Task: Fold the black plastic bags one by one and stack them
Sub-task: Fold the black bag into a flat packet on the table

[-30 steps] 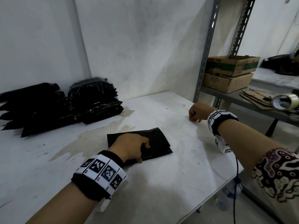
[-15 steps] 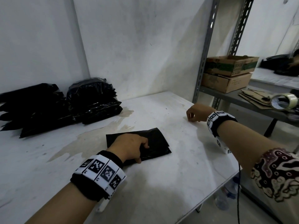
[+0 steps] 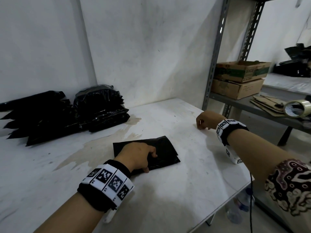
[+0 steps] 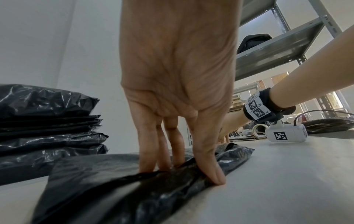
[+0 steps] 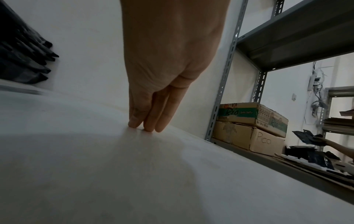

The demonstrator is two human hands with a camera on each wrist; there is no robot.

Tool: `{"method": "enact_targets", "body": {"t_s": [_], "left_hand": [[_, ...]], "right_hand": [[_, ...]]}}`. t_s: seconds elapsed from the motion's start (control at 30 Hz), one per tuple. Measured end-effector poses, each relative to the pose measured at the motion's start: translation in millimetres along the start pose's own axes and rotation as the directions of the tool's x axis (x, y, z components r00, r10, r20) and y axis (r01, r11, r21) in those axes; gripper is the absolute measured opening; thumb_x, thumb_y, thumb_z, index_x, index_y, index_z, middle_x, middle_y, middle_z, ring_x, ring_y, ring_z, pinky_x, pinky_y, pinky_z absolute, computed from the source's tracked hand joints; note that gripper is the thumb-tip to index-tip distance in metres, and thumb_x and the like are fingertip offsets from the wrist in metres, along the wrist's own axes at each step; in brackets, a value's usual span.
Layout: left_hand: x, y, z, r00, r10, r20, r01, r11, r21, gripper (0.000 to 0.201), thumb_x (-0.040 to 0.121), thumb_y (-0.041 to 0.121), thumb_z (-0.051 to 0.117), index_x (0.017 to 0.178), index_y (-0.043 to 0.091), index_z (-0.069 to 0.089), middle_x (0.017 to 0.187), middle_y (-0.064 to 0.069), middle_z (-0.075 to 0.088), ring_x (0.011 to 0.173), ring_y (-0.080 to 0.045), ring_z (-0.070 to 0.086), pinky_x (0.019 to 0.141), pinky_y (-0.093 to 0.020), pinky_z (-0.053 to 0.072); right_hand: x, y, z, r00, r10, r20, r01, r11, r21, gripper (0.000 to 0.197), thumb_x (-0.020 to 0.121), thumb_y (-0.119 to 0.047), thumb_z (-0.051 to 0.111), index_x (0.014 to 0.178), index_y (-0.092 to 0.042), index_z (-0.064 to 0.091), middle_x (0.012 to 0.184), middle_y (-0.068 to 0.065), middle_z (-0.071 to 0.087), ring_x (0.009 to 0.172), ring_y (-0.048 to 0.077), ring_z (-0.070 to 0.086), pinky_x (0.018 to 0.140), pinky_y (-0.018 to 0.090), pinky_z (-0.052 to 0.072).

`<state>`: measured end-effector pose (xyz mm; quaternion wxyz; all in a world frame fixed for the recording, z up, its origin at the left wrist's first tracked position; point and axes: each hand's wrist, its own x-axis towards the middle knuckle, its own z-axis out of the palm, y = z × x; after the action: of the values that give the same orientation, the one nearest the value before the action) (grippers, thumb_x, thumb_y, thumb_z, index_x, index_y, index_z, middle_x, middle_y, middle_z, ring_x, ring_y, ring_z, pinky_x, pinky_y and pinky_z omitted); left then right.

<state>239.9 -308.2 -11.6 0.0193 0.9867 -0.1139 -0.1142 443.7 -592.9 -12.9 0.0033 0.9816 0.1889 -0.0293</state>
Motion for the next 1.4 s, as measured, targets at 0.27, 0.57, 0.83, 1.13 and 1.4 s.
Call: {"method": "enact_targets", "body": {"t_s": [0.27,0.57,0.83,1.13,1.4], "left_hand": [[0.2,-0.4,0.8,1.0,0.009,-0.014,-0.009,1.0,-0.01,0.049,0.075,0.026,0.077,0.119,0.029,0.055,0.118,0.007,0.057,0.108,-0.016,0.054,0.078,-0.026,0.039],[-1.3,0.5,-0.5,1.0,0.011,-0.023,-0.011,1.0,-0.02,0.048,0.076,0.025,0.076,0.119,0.029,0.055,0.119,0.008,0.057,0.109,-0.015,0.053,0.078,-0.025,0.039],[-0.9,0.4,-1.3,1.0,0.011,-0.026,-0.011,1.0,-0.008,0.05,0.075,0.026,0.077,0.12,0.029,0.055,0.119,0.006,0.057,0.109,-0.016,0.053,0.076,-0.024,0.037],[0.4,-0.4,-0.1,1.0,0.016,-0.019,-0.016,1.0,-0.004,0.051,0.075,0.026,0.077,0.12,0.029,0.055,0.119,0.005,0.056,0.11,-0.016,0.053,0.079,-0.026,0.038],[4.0,-1.7,1.5,0.999,0.018,-0.03,-0.017,1.0,0.027,0.052,0.074,0.028,0.077,0.121,0.031,0.053,0.121,0.005,0.055,0.112,-0.016,0.052,0.079,-0.024,0.037]], "right_hand": [[0.0,-0.9,0.8,1.0,0.015,-0.019,-0.014,1.0,0.013,0.027,0.076,0.005,0.061,0.077,-0.018,0.075,0.083,0.002,0.074,0.071,0.02,0.069,0.069,0.037,0.06],[-4.6,-3.2,0.2,0.999,0.038,-0.039,-0.038,0.999,0.009,0.024,0.078,0.001,0.061,0.081,-0.018,0.075,0.084,-0.001,0.071,0.059,0.01,0.057,0.072,0.036,0.058],[14.9,11.1,19.1,0.931,0.355,-0.082,-0.302,0.877,0.375,0.034,0.075,-0.021,0.083,0.101,-0.001,0.075,0.103,0.013,0.072,0.096,0.027,0.067,0.095,0.032,0.05],[16.0,6.3,12.7,0.864,0.504,-0.007,-0.472,0.815,0.336,0.061,0.081,-0.049,0.072,0.121,-0.003,0.065,0.123,0.011,0.064,0.114,0.026,0.06,0.095,0.03,0.048],[29.4,-24.8,16.4,0.921,0.386,-0.054,-0.346,0.873,0.343,0.036,0.091,-0.024,0.061,0.125,-0.012,0.064,0.137,0.006,0.055,0.128,0.024,0.049,0.103,0.026,0.04]]}}
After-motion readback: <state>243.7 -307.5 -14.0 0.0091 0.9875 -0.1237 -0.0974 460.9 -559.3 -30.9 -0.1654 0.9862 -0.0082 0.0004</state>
